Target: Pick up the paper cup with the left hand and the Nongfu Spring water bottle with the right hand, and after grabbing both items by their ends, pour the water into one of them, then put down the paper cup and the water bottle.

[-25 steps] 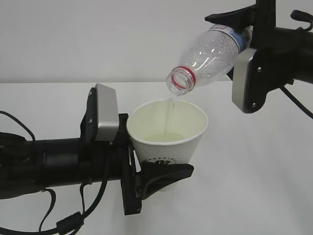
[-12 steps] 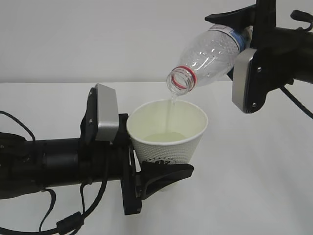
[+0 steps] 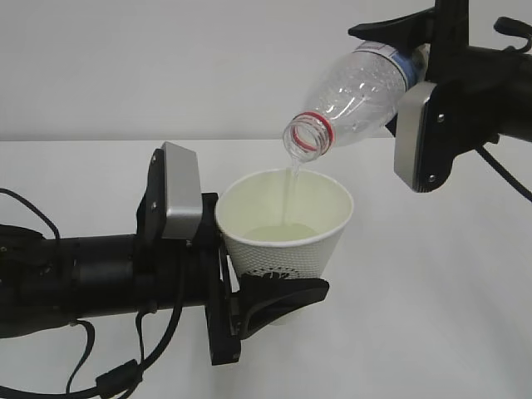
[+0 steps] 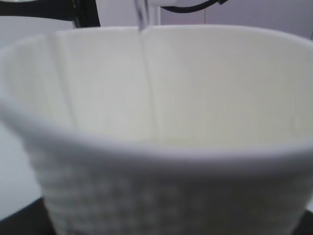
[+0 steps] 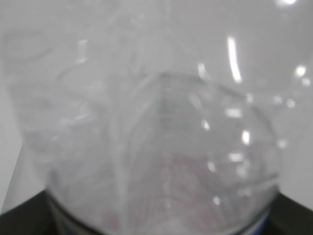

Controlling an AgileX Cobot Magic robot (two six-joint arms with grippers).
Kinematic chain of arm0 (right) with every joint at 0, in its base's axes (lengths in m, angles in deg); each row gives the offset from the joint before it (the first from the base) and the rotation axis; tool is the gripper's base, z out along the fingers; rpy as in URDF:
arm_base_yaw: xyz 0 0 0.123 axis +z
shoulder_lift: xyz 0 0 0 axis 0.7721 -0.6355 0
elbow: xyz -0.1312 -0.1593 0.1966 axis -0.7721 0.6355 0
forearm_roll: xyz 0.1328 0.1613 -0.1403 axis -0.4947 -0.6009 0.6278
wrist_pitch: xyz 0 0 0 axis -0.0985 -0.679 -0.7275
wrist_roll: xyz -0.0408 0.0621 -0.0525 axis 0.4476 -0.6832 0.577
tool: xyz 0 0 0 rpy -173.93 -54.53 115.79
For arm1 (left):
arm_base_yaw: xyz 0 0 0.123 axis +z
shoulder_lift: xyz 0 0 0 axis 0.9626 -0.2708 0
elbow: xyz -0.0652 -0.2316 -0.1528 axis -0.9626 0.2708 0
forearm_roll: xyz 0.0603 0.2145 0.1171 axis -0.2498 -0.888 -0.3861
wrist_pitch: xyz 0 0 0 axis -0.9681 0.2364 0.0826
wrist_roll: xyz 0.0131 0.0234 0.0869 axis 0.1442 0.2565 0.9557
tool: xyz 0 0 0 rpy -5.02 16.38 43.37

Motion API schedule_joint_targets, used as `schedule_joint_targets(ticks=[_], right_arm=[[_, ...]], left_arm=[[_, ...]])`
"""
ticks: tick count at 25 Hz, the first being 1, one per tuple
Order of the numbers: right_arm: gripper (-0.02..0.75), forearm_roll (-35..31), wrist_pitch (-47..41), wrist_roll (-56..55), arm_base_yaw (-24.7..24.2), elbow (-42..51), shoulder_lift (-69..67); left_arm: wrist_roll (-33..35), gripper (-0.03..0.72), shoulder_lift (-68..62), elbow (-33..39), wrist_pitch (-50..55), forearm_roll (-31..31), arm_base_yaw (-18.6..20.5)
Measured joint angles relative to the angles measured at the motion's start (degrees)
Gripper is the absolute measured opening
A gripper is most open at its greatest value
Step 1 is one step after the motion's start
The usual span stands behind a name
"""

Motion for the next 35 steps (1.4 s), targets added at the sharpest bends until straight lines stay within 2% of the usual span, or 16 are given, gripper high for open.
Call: schedule_joint_targets(ticks=[35], right_arm=[[0.512,-0.09,1.73,0.00,0.00,0.00,0.00]], left_arm=[[0.00,0.501,0.00,0.00,0.12,0.33,0.00]])
